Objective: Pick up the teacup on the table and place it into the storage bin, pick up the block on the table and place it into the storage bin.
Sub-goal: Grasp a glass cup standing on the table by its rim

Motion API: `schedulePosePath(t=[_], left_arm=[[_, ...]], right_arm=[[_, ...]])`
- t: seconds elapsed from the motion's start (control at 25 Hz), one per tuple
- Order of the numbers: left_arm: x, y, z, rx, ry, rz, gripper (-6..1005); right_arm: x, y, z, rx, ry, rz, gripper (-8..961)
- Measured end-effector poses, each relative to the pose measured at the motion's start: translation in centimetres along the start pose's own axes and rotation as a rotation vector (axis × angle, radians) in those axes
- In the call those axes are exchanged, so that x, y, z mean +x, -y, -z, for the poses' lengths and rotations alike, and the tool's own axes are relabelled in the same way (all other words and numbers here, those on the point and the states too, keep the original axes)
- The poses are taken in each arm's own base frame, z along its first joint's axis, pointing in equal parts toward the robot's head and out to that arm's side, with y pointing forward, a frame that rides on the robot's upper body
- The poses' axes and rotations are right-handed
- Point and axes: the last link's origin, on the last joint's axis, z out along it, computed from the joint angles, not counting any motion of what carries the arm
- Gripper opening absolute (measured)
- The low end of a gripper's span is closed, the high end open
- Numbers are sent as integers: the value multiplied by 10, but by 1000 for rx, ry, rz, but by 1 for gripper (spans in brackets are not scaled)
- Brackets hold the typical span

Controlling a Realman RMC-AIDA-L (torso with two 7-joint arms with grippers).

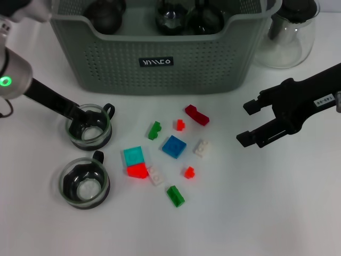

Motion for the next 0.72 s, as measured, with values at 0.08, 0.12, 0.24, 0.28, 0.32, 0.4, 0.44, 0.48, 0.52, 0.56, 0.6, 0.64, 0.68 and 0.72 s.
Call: schedulePosePath(t=[0.08,0.12,0.24,0.28,0.32,0.4,0.44,0.48,0.52,0.56,0.6,0.64,0.68,0.72], left_arm=[[0,-3,-6,2,15,1,758],[1,-3,-8,5,19,2,758],[1,-3,-13,20,28,7,749],[1,-4,-16,25,31,8,746],[1,-4,-17,26,35,7,743],[0,-7,-20,26,47,2,738],[0,-8,-22,26,54,1,735],[0,-9,-23,26,58,1,732],[0,-9,-25,28,61,0,729],[0,-10,-26,30,63,-4,726],[0,-11,-27,32,63,-7,690],[0,-11,-28,35,63,-12,654],[0,-12,-29,39,62,-17,617],[0,-13,-30,42,61,-20,581]], right_arm=[[0,0,-2,-2,-6,3,930],[0,0,-2,-3,-7,5,930],[0,1,-3,-1,-5,8,930],[0,1,-4,1,-5,8,930],[-1,1,-4,3,-4,8,930],[-1,1,-4,3,-4,8,930],[-1,1,-4,3,-4,8,930],[-1,1,-4,3,-3,8,930],[-1,1,-4,4,-3,8,930],[-1,2,-4,5,-3,9,930],[-1,2,-4,6,-2,9,930],[-1,2,-4,6,-2,10,930],[-2,2,-4,6,-1,10,930],[-2,2,-4,6,0,10,930]])
